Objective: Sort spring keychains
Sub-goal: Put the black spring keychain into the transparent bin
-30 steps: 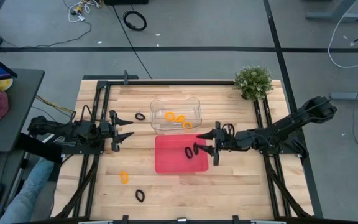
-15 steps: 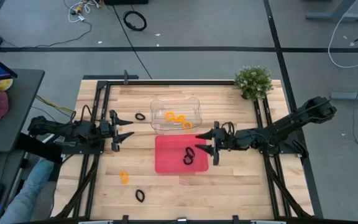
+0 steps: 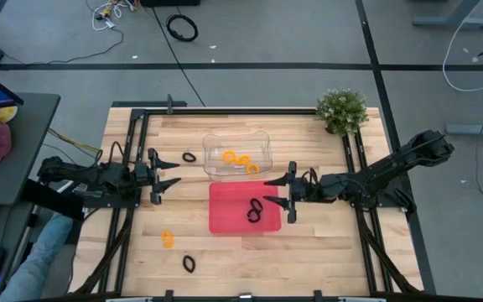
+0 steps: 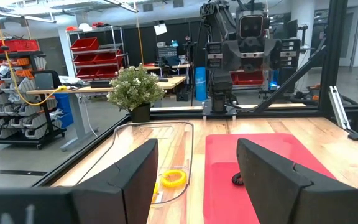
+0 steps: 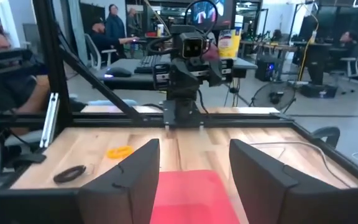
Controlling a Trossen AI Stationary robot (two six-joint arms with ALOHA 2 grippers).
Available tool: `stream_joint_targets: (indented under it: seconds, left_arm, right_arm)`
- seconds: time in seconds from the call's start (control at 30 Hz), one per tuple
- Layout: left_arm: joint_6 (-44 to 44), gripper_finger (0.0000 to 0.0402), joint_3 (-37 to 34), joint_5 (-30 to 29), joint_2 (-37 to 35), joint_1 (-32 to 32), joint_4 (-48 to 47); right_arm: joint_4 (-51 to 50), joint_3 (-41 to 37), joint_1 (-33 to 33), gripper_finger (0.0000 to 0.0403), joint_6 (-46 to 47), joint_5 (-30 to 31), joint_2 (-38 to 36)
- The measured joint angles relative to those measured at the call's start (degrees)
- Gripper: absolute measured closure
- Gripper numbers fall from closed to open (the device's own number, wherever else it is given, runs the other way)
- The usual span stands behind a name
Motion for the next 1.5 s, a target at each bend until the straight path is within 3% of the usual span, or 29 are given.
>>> stream_joint_targets:
  seconds: [0.17,0.4,0.63,0.8,1.07,1.5]
  left_arm:
    - [0.0,0.0179,0.0,0.0,0.0,0.0,0.0]
    - [0.0,0.0179,0.0,0.0,0.0,0.0,0.0]
    - [0.0,0.0179,0.0,0.0,0.0,0.0,0.0]
    - [0.0,0.0179,0.0,0.0,0.0,0.0,0.0]
    - [0.0,0.0179,0.0,0.0,0.0,0.0,0.0]
    - [0.1,0.0179,0.0,0.0,0.0,0.0,0.0]
  right_arm:
    - [-0.7,0.0,-0.9,0.0204,-5.3,0.0,-0.3]
    - [-4.8,0.0,-1.6,0.0204,-1.7,0.4,-6.3]
    - [-21.5,0.0,-6.1,0.0204,2.0,-2.7,-20.9]
    - [-21.8,-4.5,-8.0,0.0204,0.4,-10.6,-31.7]
    - [-15.8,-15.9,-9.7,0.0204,-0.4,-10.5,-49.0]
    - [-34.0,-17.4,-10.1,0.0204,0.6,-12.8,-74.6]
